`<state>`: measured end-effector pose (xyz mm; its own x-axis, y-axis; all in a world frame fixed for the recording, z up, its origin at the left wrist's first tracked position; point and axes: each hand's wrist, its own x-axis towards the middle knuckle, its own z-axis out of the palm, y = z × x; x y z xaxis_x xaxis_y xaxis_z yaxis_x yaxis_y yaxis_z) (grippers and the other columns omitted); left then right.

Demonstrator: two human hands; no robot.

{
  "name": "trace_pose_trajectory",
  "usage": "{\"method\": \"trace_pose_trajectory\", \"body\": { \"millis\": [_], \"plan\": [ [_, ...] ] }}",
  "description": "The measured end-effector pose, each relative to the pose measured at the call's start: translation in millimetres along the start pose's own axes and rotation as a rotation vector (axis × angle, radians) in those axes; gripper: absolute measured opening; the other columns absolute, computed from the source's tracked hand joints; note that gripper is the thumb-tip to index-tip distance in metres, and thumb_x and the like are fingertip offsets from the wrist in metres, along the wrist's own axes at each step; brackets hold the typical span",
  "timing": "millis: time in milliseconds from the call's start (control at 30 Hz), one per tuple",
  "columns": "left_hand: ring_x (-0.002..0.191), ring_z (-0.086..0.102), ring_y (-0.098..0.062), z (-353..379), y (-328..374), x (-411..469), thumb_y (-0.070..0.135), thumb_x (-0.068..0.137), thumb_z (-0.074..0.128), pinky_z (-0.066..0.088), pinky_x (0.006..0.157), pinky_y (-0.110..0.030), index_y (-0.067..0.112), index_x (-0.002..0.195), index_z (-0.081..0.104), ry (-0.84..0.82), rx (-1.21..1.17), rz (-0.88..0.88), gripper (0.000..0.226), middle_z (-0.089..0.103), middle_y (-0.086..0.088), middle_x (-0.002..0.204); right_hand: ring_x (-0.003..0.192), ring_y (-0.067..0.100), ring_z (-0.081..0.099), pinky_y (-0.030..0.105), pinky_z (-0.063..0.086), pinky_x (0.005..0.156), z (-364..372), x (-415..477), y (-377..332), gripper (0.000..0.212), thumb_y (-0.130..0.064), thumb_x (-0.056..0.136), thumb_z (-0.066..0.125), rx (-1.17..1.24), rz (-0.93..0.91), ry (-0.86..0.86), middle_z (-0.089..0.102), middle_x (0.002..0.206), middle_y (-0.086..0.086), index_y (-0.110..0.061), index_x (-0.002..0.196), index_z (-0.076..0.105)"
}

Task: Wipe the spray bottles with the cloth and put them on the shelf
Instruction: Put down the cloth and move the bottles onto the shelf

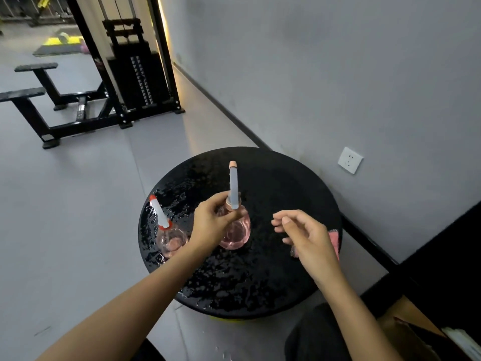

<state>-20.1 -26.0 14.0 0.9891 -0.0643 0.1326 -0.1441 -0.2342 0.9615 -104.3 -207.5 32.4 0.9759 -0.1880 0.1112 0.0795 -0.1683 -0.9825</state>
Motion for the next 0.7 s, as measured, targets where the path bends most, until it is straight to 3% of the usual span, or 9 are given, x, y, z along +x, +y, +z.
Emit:
{"method": "trace_pose_trajectory", "body": {
  "millis": [400,567,700],
  "plan": [
    [0.092,0.070,-0.011,69.7,98.2,-60.7,0.008,0.071,0.083,0.056,0.082,-0.023,0.018,0.097,0.072,-0.304,-0.117,0.241,0.029,0.075,0.000,0.096,0.085,0.007,0.068,0.019,0.052,0.073,-104.5,-60.1,-34.8,0.021,-0.008,0.097,0.052,0.000,-0.107,0.209,0.072,0.091,-0.002,-0.019,0.095,0.069],
    [0.092,0.071,-0.018,110.6,120.8,-92.2,0.003,0.069,0.083,0.056,0.081,-0.026,0.008,0.100,0.072,-0.438,-0.190,0.256,0.033,0.075,-0.007,0.097,0.087,-0.001,0.066,0.015,0.052,0.072,-146.7,-93.6,-43.5,0.019,-0.012,0.097,0.051,-0.054,-0.094,0.300,0.072,0.093,-0.007,-0.021,0.097,0.068],
    [0.095,0.071,-0.019,148.0,133.4,-118.8,0.007,0.067,0.085,0.057,0.088,-0.037,0.009,0.107,0.069,-0.534,-0.248,0.236,0.043,0.075,-0.006,0.098,0.088,0.001,0.067,0.021,0.052,0.072,-183.2,-118.9,-48.5,0.019,-0.014,0.097,0.051,-0.074,-0.091,0.377,0.073,0.091,-0.008,-0.023,0.096,0.068]
  ]
}}
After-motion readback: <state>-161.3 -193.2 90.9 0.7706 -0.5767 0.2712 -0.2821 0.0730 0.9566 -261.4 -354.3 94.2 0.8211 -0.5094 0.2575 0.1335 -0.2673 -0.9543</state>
